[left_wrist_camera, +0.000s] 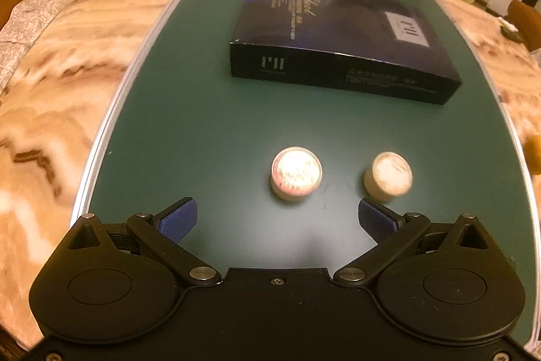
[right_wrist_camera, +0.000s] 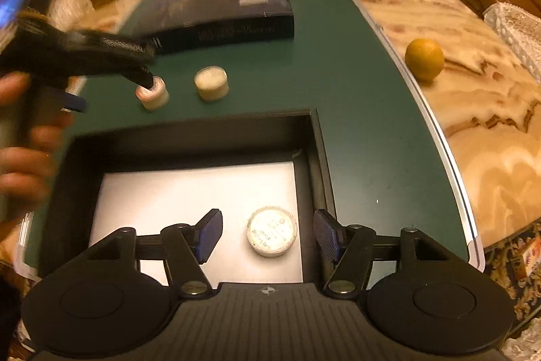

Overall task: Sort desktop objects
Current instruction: 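Lower the left tool onto a pink-lidded jar and close it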

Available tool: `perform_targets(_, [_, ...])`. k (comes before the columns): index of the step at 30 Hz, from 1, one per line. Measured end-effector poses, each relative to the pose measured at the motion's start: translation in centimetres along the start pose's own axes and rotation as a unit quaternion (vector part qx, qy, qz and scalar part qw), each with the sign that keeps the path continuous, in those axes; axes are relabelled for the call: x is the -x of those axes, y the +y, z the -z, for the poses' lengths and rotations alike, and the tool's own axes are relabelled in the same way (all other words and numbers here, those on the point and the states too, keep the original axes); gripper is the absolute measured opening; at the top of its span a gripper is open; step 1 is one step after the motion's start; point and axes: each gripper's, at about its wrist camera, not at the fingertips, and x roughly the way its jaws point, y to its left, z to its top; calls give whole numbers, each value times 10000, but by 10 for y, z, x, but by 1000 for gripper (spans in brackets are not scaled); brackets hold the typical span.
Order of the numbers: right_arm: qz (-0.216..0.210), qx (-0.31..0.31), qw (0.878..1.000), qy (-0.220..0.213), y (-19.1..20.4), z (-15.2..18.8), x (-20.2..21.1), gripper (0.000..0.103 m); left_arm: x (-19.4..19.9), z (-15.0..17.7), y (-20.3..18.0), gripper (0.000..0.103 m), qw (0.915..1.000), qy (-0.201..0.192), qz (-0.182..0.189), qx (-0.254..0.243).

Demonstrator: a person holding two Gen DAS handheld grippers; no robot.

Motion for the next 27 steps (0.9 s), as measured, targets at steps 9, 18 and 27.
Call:
perform_targets(9, [-251, -71, 9995, -168, -9, -3, 12, 63, -30, -8, -3, 81, 9998, 169, 38, 68])
perform_targets(18, [-398, -209, 9990, -44, -10, 0, 8, 63, -39, -14, -4, 51, 9998, 210, -2, -13])
perform_targets(27, [-406, -198, 9989, -156, -7, 1, 16, 63, -36, -11, -8, 41, 9999, 118, -33, -108])
